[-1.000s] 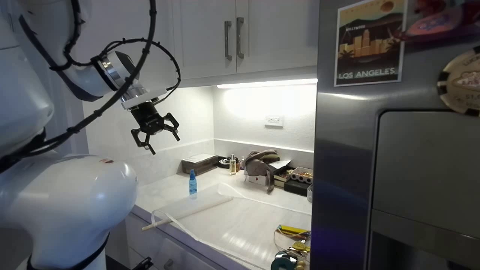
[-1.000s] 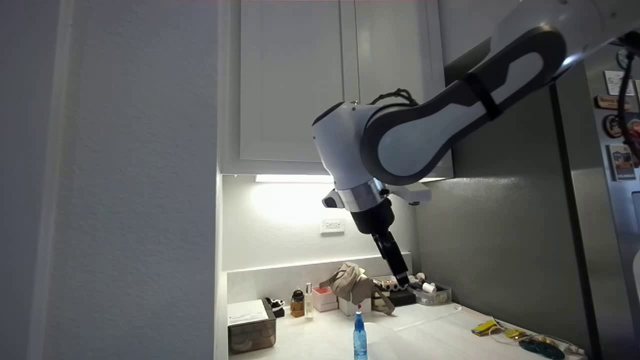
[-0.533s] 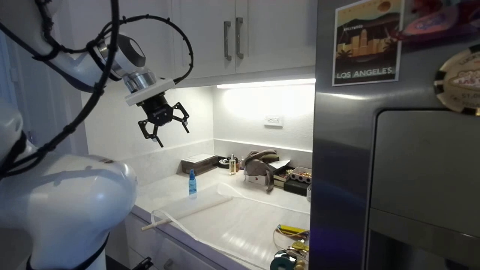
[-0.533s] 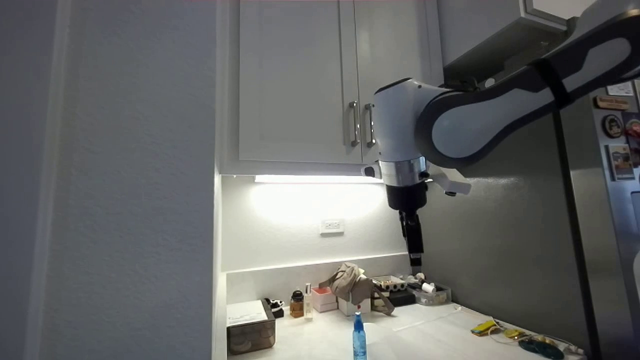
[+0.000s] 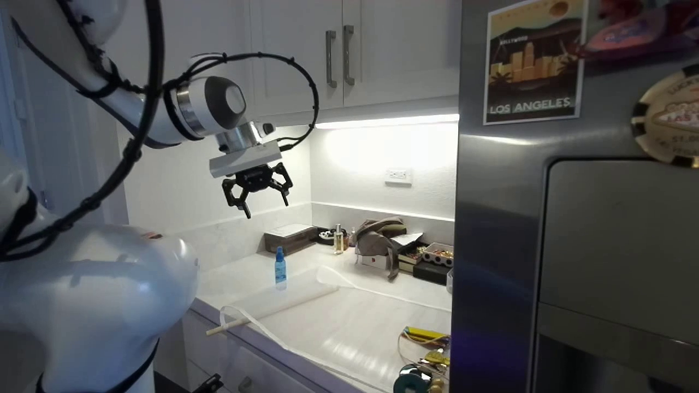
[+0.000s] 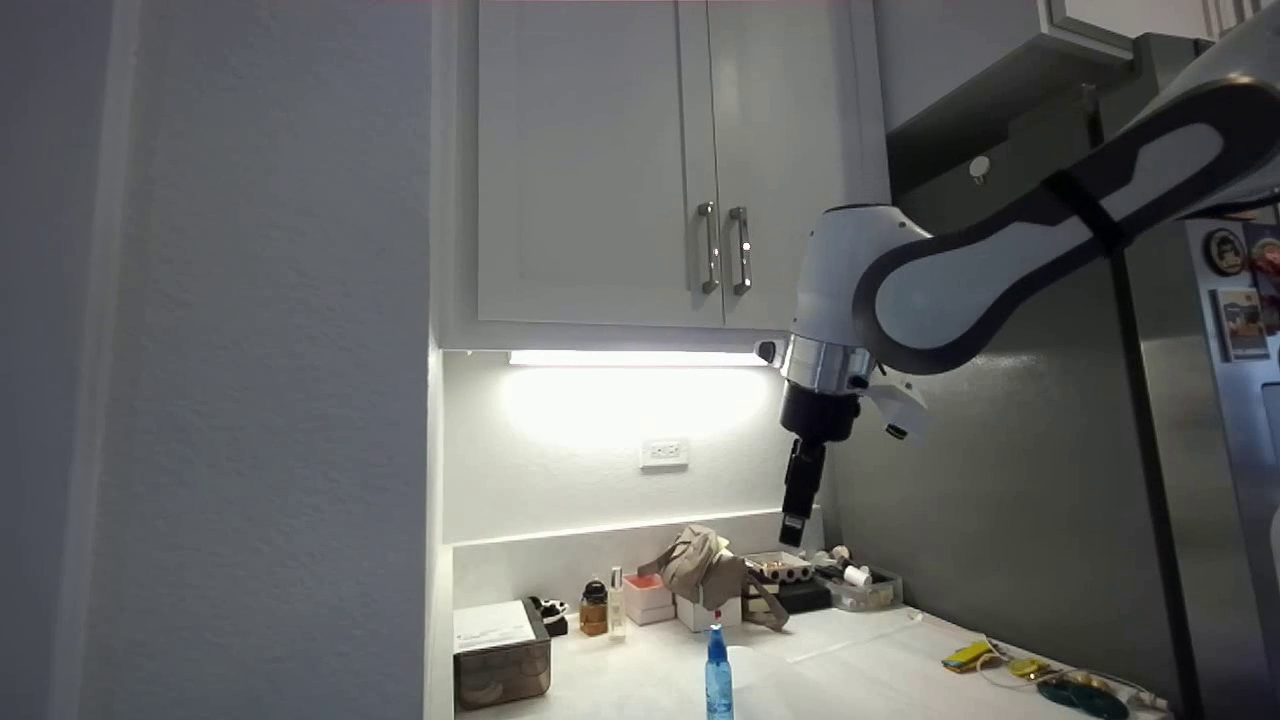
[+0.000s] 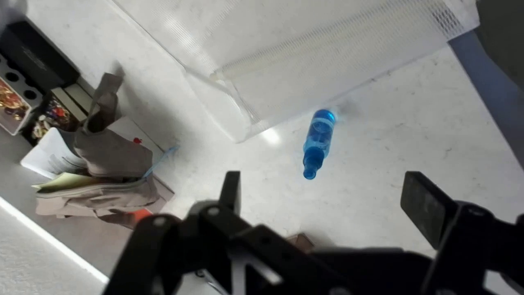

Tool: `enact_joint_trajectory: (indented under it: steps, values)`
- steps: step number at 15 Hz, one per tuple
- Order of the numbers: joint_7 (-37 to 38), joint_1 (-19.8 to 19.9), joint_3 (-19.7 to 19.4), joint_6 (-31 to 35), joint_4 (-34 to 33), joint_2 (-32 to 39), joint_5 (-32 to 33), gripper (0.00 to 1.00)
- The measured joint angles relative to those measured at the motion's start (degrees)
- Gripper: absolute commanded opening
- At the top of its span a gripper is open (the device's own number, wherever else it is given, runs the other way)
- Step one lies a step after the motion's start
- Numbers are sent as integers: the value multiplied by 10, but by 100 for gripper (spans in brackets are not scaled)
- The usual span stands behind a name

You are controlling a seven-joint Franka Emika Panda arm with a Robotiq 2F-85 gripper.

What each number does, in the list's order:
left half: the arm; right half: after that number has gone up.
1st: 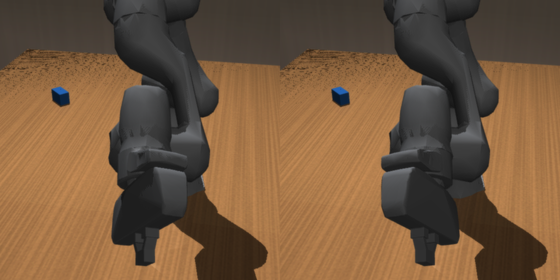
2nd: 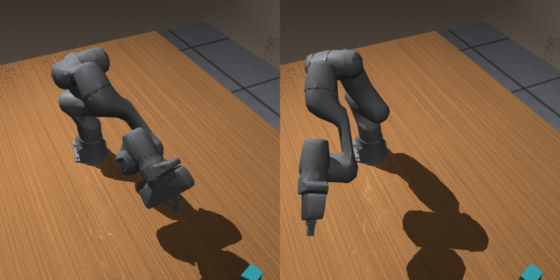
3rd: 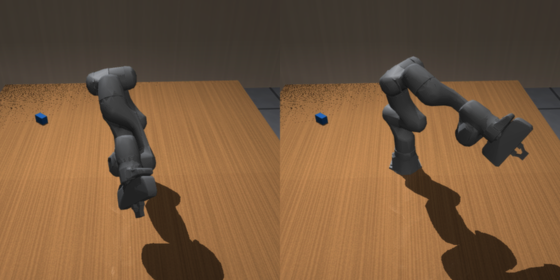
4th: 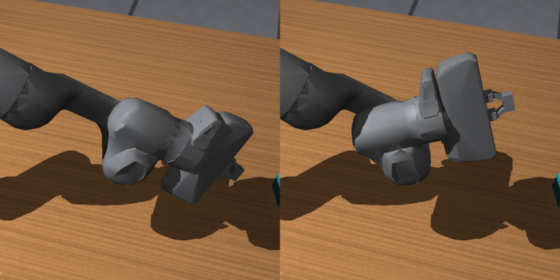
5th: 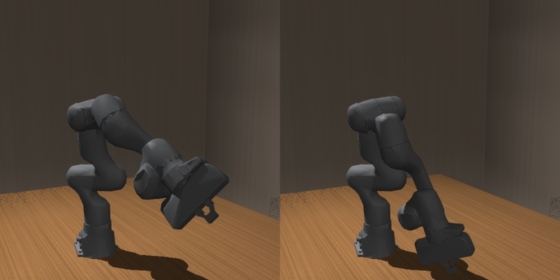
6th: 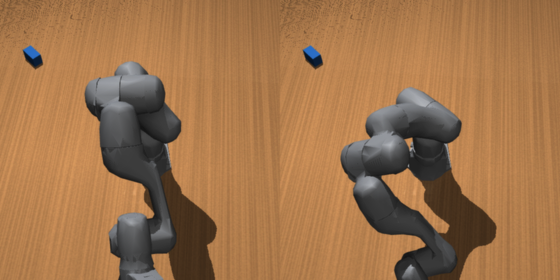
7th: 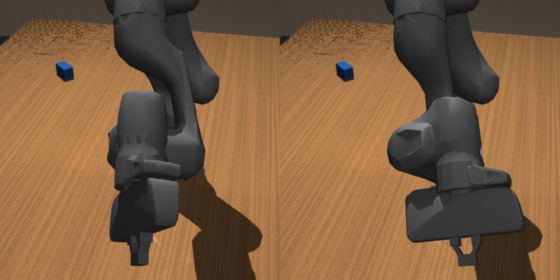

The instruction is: Place the blue bottle upright on the bottom right corner of the counter, hang the white object on the side of the fridge

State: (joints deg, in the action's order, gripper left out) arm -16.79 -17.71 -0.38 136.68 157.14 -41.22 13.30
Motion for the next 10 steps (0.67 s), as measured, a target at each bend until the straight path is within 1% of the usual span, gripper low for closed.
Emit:
enact_joint_trajectory:
  steps: [3, 6, 8, 10]
  values:
    - [-68, -18, -39, 53, 1, 43, -67, 100]
    - [-124, -40, -68, 69, -5, 88, -124, 100]
    - [-143, -45, -72, 70, -16, 117, -148, 100]
    - [-146, -45, -70, 70, -29, 143, -157, 100]
